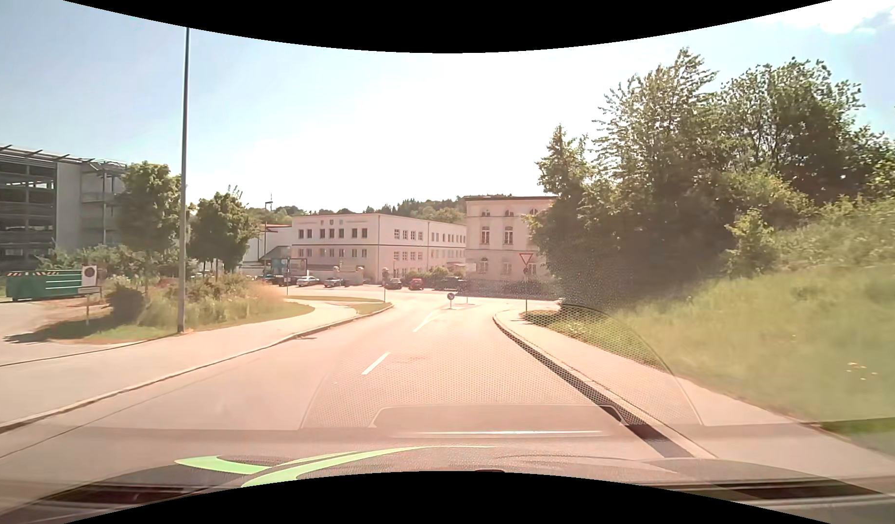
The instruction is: Follow the waypoints while adhering to traffic rules and regulations
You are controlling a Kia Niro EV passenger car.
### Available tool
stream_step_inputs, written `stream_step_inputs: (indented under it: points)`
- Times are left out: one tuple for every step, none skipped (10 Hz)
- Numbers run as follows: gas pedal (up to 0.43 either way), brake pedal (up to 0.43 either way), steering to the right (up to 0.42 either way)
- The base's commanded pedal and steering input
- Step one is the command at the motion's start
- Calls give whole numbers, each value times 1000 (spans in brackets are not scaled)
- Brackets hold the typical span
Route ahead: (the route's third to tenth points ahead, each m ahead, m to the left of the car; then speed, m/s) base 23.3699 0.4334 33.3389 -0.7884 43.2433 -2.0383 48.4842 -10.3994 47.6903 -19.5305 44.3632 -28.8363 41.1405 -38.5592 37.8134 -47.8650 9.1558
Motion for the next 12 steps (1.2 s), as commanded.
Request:
stream_step_inputs:
  points:
    - [0, 207, -3]
    - [0, 213, 0]
    - [0, 213, 4]
    - [0, 213, 8]
    - [0, 213, 9]
    - [0, 220, 9]
    - [0, 220, 9]
    - [0, 220, 10]
    - [0, 220, 12]
    - [0, 226, 15]
    - [0, 226, 17]
    - [0, 226, 17]
